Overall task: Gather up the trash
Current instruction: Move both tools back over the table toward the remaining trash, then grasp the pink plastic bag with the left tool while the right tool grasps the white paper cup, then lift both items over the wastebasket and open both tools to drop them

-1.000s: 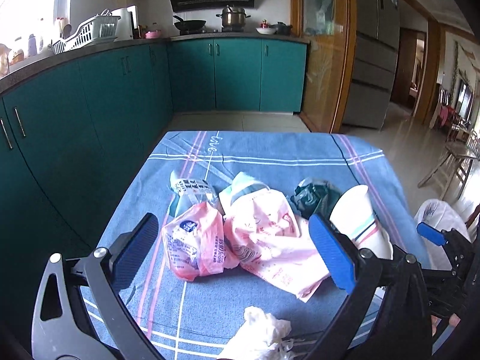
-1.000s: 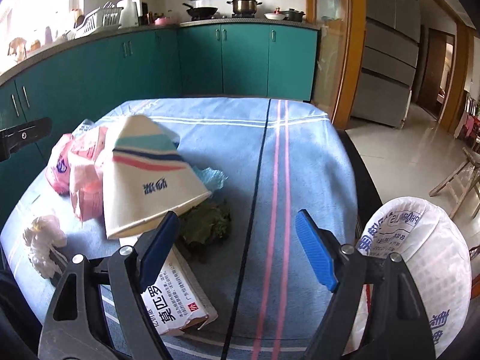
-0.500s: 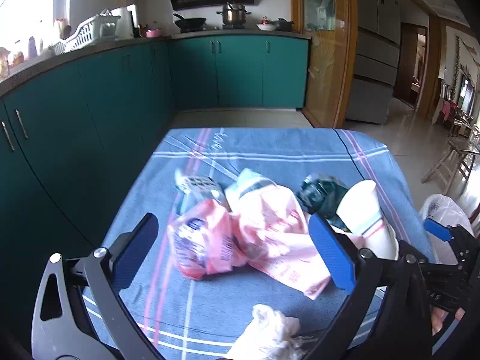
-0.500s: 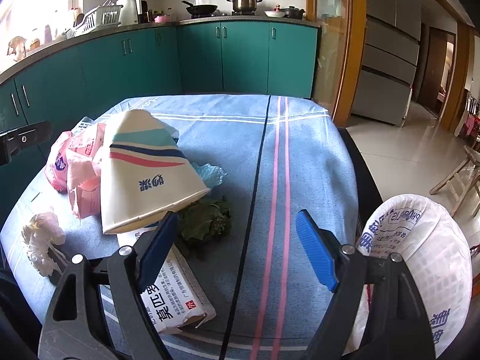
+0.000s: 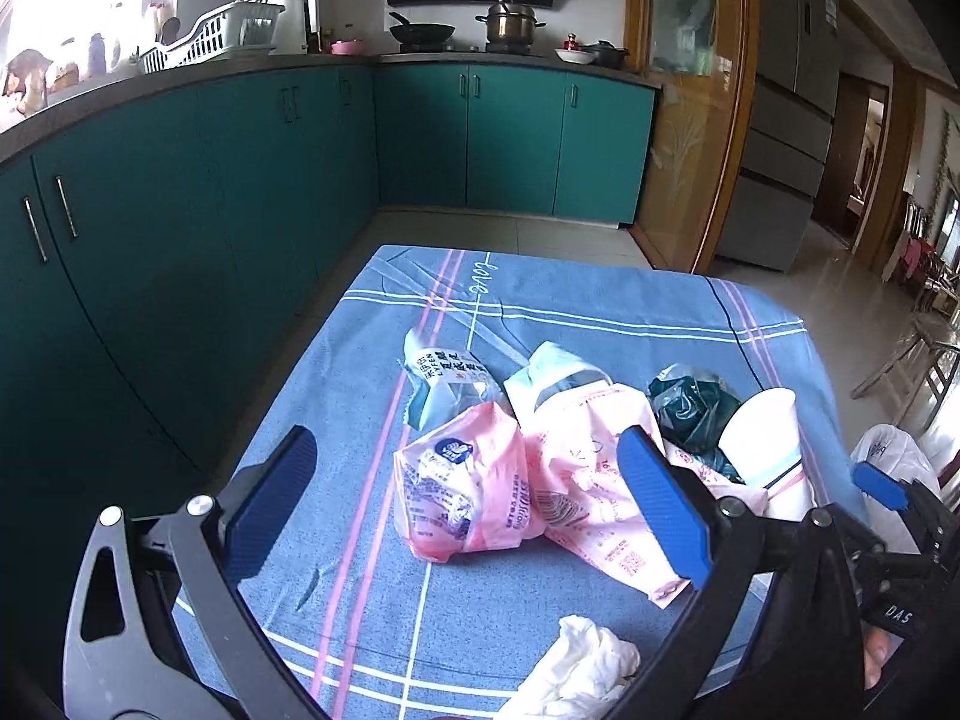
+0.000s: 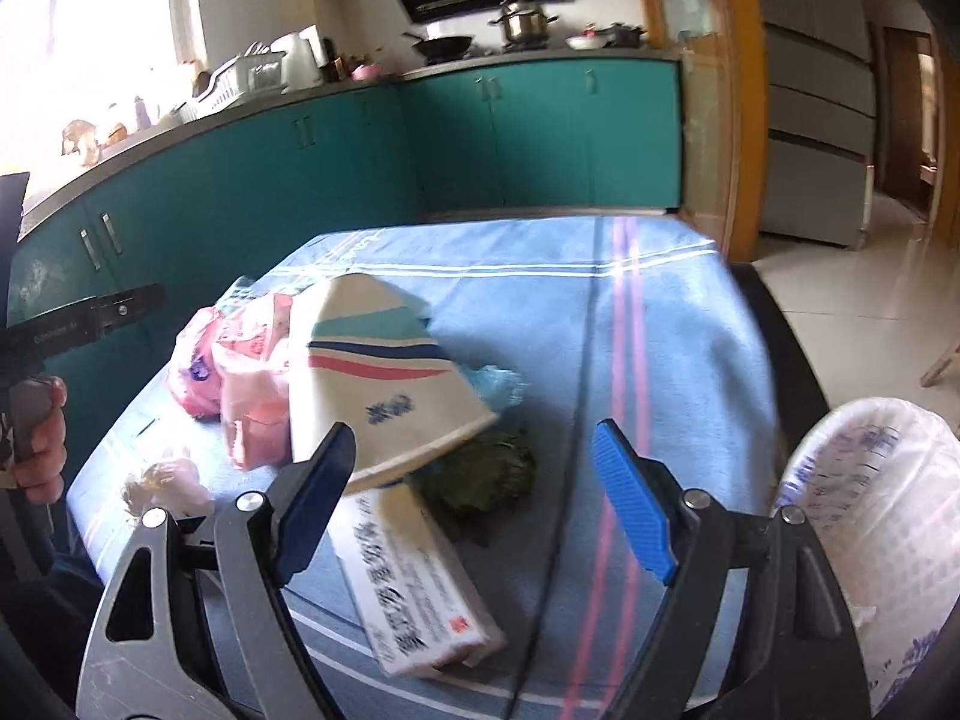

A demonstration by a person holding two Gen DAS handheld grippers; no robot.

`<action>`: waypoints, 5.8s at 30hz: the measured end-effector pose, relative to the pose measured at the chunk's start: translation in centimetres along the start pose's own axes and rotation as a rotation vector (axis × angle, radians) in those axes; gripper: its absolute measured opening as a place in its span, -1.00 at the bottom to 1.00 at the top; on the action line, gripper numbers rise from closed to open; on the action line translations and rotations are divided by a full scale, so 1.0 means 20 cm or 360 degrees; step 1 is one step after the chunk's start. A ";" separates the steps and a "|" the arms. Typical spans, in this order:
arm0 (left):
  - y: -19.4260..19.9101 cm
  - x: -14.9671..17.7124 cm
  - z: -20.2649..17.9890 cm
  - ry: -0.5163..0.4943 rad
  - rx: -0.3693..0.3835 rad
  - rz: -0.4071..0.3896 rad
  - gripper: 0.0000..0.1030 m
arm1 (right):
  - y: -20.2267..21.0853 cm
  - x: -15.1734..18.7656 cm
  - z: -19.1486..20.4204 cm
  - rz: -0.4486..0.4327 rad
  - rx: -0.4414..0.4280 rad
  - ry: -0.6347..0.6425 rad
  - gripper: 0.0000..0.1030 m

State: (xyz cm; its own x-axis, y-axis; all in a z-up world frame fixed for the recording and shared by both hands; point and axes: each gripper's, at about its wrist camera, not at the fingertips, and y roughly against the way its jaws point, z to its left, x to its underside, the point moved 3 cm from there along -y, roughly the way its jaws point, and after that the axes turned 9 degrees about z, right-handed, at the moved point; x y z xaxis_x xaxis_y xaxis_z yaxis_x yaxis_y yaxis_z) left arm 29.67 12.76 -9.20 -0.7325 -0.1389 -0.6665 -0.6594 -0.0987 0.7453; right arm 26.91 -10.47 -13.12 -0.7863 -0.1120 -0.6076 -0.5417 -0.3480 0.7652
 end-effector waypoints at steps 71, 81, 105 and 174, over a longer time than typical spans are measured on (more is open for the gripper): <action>-0.16 0.08 -0.06 -0.0212 0.0103 0.0176 0.17 | -0.06 -0.05 -0.08 0.0064 0.0019 0.0046 0.52; 0.12 0.04 -0.10 -0.0218 0.0204 -0.0217 0.16 | -0.02 -0.05 -0.07 0.0014 0.0028 0.0043 0.52; 0.23 0.09 -0.24 -0.0349 0.0110 -0.0329 0.15 | 0.10 -0.01 -0.01 -0.0066 0.0105 0.0121 0.52; 0.27 0.35 -1.24 -0.0855 0.0546 -0.0221 0.15 | 0.53 0.46 -1.02 -0.0120 0.0746 -0.0913 0.54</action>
State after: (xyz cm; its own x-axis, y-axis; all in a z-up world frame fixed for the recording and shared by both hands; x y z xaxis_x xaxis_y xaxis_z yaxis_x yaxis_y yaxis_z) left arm 25.10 -13.11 -9.43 -0.5604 0.3733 -0.7393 -0.7055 0.2525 0.6622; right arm 19.94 -34.17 -15.03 -0.7040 0.4445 -0.5539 -0.5696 0.1124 0.8142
